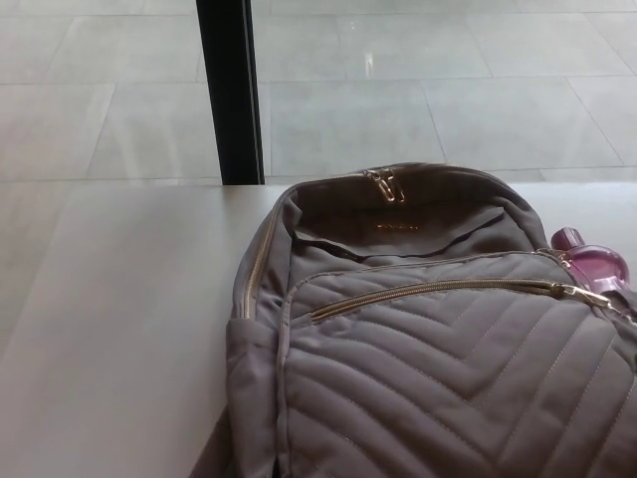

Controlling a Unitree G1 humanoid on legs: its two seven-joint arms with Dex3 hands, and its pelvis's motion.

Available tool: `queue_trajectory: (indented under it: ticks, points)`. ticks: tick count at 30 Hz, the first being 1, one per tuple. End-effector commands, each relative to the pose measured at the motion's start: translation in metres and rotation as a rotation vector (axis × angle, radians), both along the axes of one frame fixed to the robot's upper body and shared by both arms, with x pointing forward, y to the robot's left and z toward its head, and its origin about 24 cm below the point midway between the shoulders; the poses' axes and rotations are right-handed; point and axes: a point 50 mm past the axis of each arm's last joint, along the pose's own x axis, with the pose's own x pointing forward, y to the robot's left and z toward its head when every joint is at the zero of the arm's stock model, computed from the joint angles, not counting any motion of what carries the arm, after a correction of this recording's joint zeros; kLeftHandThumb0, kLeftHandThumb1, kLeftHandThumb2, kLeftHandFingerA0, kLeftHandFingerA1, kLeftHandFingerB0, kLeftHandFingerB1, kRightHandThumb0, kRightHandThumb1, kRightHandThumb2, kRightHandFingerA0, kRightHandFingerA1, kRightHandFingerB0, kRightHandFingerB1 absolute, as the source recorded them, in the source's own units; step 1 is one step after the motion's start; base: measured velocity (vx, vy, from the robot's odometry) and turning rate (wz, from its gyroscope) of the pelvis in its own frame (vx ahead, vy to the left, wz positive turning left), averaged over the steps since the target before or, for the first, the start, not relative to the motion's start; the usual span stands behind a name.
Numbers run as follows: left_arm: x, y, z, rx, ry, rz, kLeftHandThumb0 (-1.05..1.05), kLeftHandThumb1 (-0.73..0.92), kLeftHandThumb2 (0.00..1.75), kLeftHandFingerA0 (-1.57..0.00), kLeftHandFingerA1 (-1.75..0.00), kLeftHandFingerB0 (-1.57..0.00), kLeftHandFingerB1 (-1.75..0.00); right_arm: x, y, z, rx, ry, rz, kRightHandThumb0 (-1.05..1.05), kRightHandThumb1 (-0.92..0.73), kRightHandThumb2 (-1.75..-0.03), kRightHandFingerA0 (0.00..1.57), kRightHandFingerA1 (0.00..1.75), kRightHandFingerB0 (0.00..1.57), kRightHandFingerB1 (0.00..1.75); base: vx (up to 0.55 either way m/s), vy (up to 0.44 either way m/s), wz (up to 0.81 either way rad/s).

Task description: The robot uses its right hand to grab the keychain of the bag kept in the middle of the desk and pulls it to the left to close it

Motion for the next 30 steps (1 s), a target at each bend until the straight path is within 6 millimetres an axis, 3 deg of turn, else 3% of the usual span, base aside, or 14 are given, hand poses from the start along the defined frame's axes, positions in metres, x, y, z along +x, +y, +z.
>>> queue_trajectory:
  ticks: [1,4,11,17,18,21,22,23,24,30]
  points:
    - [0.001,0.007,0.007,0.006,-0.018,-0.002,-0.94,0.61,0.57,-0.65,-1.09,-0.42,-0.93,0.005,-0.002,-0.003,-0.02,0.041,0.006,-0.52,-0.6,-0.59,0.7,1.01,0.33,0.32,0.0,0.0,0.0]
    - [0.002,0.007,0.007,-0.002,-0.027,0.01,-0.92,0.62,0.61,-0.66,-1.08,-0.42,-0.92,0.008,-0.007,-0.009,-0.072,0.111,-0.024,-0.61,-0.65,-0.6,0.7,1.03,0.31,0.31,0.0,0.0,0.0]
    - [0.005,0.008,0.007,-0.009,-0.036,0.005,-0.89,0.65,0.62,-0.65,-1.08,-0.42,-0.91,0.015,-0.013,-0.01,-0.083,0.087,-0.046,-0.65,-0.75,-0.62,0.7,1.4,0.32,0.32,0.0,0.0,0.0]
    - [0.006,0.008,0.007,-0.015,-0.044,0.003,-0.93,0.68,0.62,-0.72,-1.1,-0.45,-0.94,0.022,0.001,0.001,-0.111,0.042,0.018,-0.63,-0.74,-0.63,0.73,1.34,0.31,0.32,0.0,0.0,0.0]
    - [0.006,0.008,0.007,-0.013,-0.044,0.005,-0.94,0.68,0.62,-0.72,-1.09,-0.46,-0.94,0.023,0.007,0.004,-0.127,0.033,0.041,-0.65,-0.74,-0.63,0.74,1.23,0.31,0.32,0.0,0.0,0.0]
    - [0.006,0.008,0.007,-0.007,-0.038,0.013,-0.94,0.69,0.61,-0.7,-1.1,-0.46,-0.94,0.025,0.015,0.009,-0.137,0.013,0.079,-0.66,-0.73,-0.62,0.76,1.17,0.31,0.31,0.0,0.0,0.0]
    - [0.006,0.007,0.007,-0.006,-0.039,-0.001,-0.93,0.52,1.09,-0.72,-1.0,-0.48,-0.85,0.025,0.019,0.011,-0.157,0.001,0.093,-0.67,-0.72,-0.62,0.77,1.15,0.3,0.31,0.0,0.0,0.0]
    - [0.006,0.007,0.007,-0.014,-0.04,0.01,-0.92,0.53,1.08,-0.72,-1.0,-0.48,-0.85,0.026,0.026,0.016,-0.174,-0.005,0.105,-0.72,-0.57,-0.9,0.81,1.02,0.2,0.43,0.0,0.0,0.0]
    - [0.006,0.007,0.007,-0.017,-0.045,0.009,-0.92,0.7,0.65,-0.66,-1.11,-0.42,-0.96,0.026,0.03,0.018,-0.18,-0.013,0.117,-0.72,-0.57,-0.9,0.81,1.03,0.18,0.43,0.0,0.0,0.0]
    - [0.009,0.007,0.008,-0.014,-0.043,0.001,-0.92,0.73,0.65,-0.67,-1.08,-0.45,-0.94,0.025,0.043,0.026,-0.205,-0.018,0.165,-0.7,-0.55,-0.87,0.79,1.01,0.16,0.42,0.0,0.0,0.0]
